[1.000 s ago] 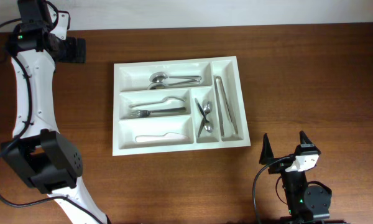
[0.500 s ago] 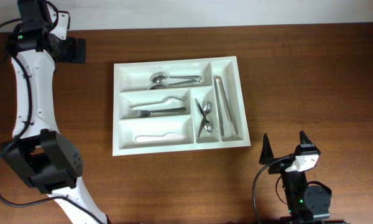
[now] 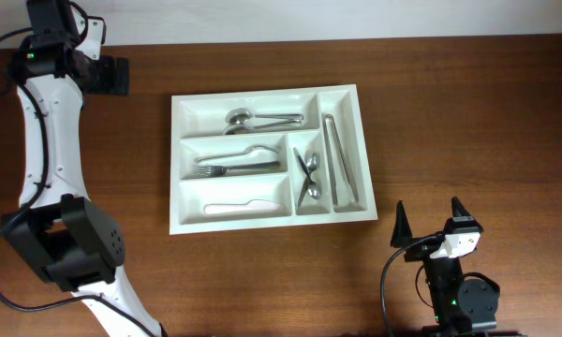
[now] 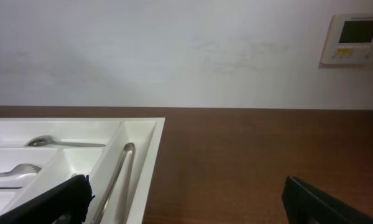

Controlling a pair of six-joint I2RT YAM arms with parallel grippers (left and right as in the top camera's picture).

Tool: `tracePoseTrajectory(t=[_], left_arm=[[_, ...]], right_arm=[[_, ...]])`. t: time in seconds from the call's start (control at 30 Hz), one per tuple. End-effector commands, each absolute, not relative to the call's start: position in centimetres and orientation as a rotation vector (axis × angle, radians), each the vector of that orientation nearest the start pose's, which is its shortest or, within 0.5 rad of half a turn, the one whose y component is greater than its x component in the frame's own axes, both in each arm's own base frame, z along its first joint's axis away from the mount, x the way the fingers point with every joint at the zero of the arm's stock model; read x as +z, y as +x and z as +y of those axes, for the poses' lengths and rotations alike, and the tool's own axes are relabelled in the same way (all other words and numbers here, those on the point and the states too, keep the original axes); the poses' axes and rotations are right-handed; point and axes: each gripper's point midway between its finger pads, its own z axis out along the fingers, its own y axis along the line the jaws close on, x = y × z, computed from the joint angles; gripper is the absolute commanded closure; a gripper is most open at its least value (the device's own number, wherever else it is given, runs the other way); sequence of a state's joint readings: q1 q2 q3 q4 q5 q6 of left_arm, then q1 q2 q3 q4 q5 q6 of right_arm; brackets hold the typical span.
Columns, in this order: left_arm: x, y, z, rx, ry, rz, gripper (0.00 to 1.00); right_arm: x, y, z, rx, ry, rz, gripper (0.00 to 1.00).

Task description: Pack container

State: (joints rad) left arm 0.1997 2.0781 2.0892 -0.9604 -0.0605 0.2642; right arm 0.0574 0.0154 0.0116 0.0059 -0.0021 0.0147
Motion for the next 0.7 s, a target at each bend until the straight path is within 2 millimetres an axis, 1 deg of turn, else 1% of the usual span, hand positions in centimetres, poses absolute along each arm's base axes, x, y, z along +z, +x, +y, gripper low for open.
tracePoseTrajectory(t=[0.0,0.07,0.13,0.23,0.3,0.37,0.4,0.43,0.47,0.5,0.53,0.6,0.67], left_arm=[[21.6,52.1,11.9,0.261,0.027,2.521,0.01],[24.3,51.4,11.5,0.269,0.03,2.473,0.01],[28.0,50.2,10.9,0.279,0.036,2.406,0.01],[36.0,46.9,9.4,0.298,0.047,2.236,0.01],[40.7,44.3,8.0,0.303,0.061,2.129,0.01],[46.0,40.4,6.1,0.3,0.082,1.998,0.01],[47.5,39.0,5.6,0.298,0.089,1.955,0.01],[50.3,36.2,4.5,0.293,0.1,1.876,0.01],[52.2,34.0,3.8,0.288,0.107,1.817,0.01],[54.7,30.6,3.0,0.283,0.113,1.734,0.01],[56.1,28.5,2.7,0.28,0.114,1.684,0.01],[58.1,24.7,2.4,0.282,0.108,1.603,0.01],[58.8,20.9,2.1,0.28,0.108,1.562,0.01]], right_arm=[[17.8,24.6,1.9,0.069,-0.057,1.557,0.01],[17.8,24.6,1.9,0.069,-0.057,1.557,0.01],[17.8,24.6,1.9,0.069,-0.057,1.557,0.01],[17.8,24.6,1.9,0.069,-0.057,1.557,0.01],[17.8,24.6,1.9,0.069,-0.057,1.557,0.01],[17.8,24.6,1.9,0.069,-0.057,1.557,0.01],[17.8,24.6,1.9,0.069,-0.057,1.557,0.01],[17.8,24.6,1.9,0.069,-0.057,1.557,0.01],[17.8,24.6,1.9,0.069,-0.057,1.557,0.01],[17.8,24.6,1.9,0.069,-0.057,1.557,0.01],[17.8,24.6,1.9,0.069,-0.057,1.557,0.01],[17.8,24.6,1.9,0.069,-0.057,1.557,0.01],[17.8,24.6,1.9,0.069,-0.057,1.557,0.01]])
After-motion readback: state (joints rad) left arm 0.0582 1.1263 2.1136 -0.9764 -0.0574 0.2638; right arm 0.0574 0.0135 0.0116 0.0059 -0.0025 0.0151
